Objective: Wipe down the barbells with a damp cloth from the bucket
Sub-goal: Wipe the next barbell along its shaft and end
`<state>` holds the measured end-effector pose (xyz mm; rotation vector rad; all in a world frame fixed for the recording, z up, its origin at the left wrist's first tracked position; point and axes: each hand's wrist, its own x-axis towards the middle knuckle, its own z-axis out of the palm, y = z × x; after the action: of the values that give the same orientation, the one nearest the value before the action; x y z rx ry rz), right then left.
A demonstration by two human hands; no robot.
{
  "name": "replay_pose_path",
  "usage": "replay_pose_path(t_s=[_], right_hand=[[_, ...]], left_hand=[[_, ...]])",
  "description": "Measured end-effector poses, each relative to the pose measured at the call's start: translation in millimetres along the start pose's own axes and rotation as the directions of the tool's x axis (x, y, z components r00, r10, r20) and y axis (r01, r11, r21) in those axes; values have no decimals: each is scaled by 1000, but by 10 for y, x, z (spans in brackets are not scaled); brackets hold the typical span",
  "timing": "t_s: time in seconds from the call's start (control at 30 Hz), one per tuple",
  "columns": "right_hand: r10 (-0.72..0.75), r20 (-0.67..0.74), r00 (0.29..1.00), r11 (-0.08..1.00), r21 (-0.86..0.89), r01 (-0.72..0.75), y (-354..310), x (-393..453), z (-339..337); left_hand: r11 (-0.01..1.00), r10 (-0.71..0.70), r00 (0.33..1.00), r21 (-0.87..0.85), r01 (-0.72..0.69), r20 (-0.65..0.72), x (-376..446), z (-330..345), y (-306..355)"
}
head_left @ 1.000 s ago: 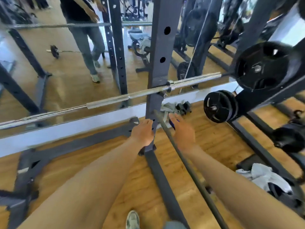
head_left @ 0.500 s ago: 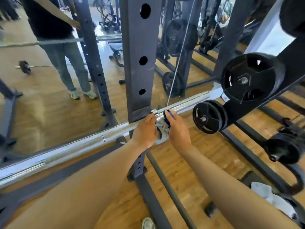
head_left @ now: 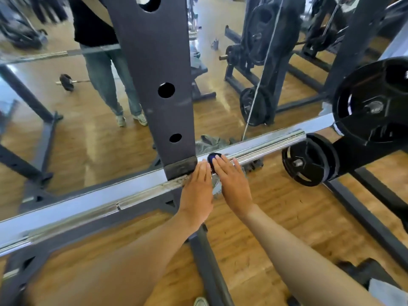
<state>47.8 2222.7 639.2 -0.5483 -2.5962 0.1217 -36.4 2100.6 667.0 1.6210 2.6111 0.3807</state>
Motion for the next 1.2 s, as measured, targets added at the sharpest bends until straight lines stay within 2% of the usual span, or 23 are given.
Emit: replay_pose_path(t_s=[0.07, 0.13, 0.17, 0.27, 0.3, 0.4, 0.43, 0.47, 0.53, 0.57, 0.67, 0.7, 0.83, 0.93, 0.97, 1.1, 1.13, 1.2], right_hand=[[99, -9, 995, 995, -26, -99, 146, 28, -10], [211, -4, 978, 977, 25, -211, 73, 71, 18], [208, -5, 978, 977, 49, -207, -12, 65, 71], [8, -11, 1000, 995, 102, -7, -59, 17, 140], [-6, -6, 1000, 996, 92, 7, 37, 33, 110], [220, -3, 975, 973, 71, -219, 179, 120, 19], [246, 14, 969, 966, 73, -246, 118, 116, 24], [207, 30, 978, 975, 82, -208, 53, 92, 40], [22, 49, 999, 994, 110, -27, 58, 39, 37], [-7, 59, 998, 995, 104, 1, 138, 46, 4], [243, 56, 968, 960, 130, -248, 231, 80, -64], [270, 64, 961, 950, 142, -277, 158, 73, -46], [42, 124, 991, 982, 177, -63, 84, 53, -47], [247, 94, 965, 956, 139, -258, 232, 108, -71], [259, 92, 962, 953, 136, -269, 177, 106, -62], [-27, 107, 994, 994, 110, 16, 50, 40, -57], [0, 112, 994, 996, 94, -10, 129, 62, -87], [182, 110, 977, 977, 94, -193, 241, 111, -123]], left_hand=[[1000, -23, 1000, 7, 23, -10, 2, -5, 36], [999, -27, 999, 16, 28, -17, 10, -5, 53], [999, -28, 999, 23, 29, -32, 20, 3, 63], [999, -43, 997, 11, 44, -66, 52, 38, 70], [999, -48, 997, -4, 48, -60, 49, 37, 69], [999, -39, 998, -9, 38, -58, 30, 1, 57], [999, -33, 998, -4, 32, -53, 30, -5, 54], [1000, -25, 998, 12, 25, -59, 36, -6, 50], [999, -12, 998, 49, 15, -66, 45, -33, 40], [997, -6, 999, 71, 10, -54, 53, -54, 34], [993, 1, 999, 121, 4, -41, 67, -84, 19], [992, -3, 999, 127, 8, -36, 70, -91, 31], [990, -13, 1000, 140, 17, -26, 84, -68, 54], [990, -4, 1000, 143, 6, -13, 73, -67, 36], [990, -5, 1000, 139, 7, -16, 65, -66, 40], [993, -12, 1000, 121, 13, -15, 50, -39, 37], [993, -6, 1000, 122, 7, -8, 54, -38, 30], [991, -2, 1000, 132, 3, -6, 59, -43, 27]])
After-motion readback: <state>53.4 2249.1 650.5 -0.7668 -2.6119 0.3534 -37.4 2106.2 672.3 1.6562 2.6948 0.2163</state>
